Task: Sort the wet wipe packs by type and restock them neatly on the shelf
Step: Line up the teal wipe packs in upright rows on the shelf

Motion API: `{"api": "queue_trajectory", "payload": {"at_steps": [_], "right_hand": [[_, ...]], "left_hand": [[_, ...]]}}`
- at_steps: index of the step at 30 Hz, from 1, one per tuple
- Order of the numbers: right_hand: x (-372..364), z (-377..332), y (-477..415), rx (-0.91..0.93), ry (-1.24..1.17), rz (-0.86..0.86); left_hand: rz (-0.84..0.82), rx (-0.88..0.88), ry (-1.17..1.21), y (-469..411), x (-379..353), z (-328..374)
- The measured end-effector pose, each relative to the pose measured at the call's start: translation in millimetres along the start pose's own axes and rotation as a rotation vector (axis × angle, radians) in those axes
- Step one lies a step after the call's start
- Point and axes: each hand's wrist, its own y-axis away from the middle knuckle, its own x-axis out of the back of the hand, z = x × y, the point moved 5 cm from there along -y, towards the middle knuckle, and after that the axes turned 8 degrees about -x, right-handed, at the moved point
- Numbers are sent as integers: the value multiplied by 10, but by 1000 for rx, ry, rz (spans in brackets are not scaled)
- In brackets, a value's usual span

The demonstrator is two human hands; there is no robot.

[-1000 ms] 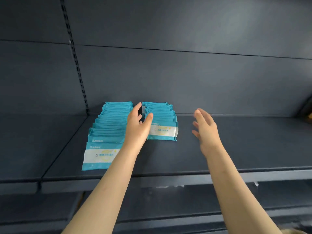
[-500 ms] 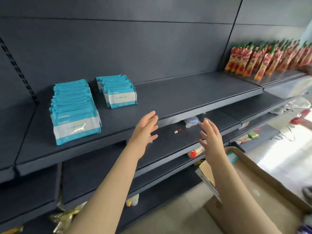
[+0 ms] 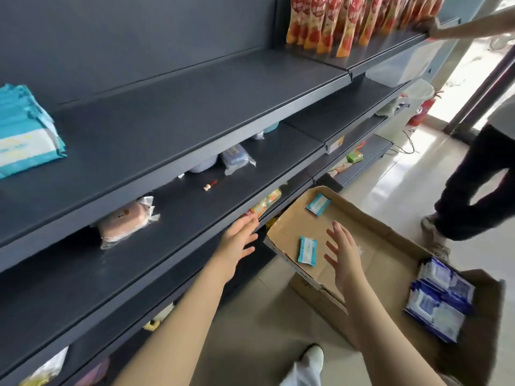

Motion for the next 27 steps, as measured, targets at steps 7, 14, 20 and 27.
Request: {"api": "queue_trajectory", "payload": {"at_steps": [7,14,20,27], "right_hand": [[640,-29,-1269,-106,83,10],[885,315,-2877,-175,160,15],[920,1021,-4491,-174,183,14],[865,1435,-5684,-178,164,-3]], "left_hand": [[35,181,-23,-819,-849,-631],[58,343,-69,-2008,-1445,-1651],[30,372,-137,-3299,-1810,-2860],[-23,422,-263,-4020,-1915,-3799]]}}
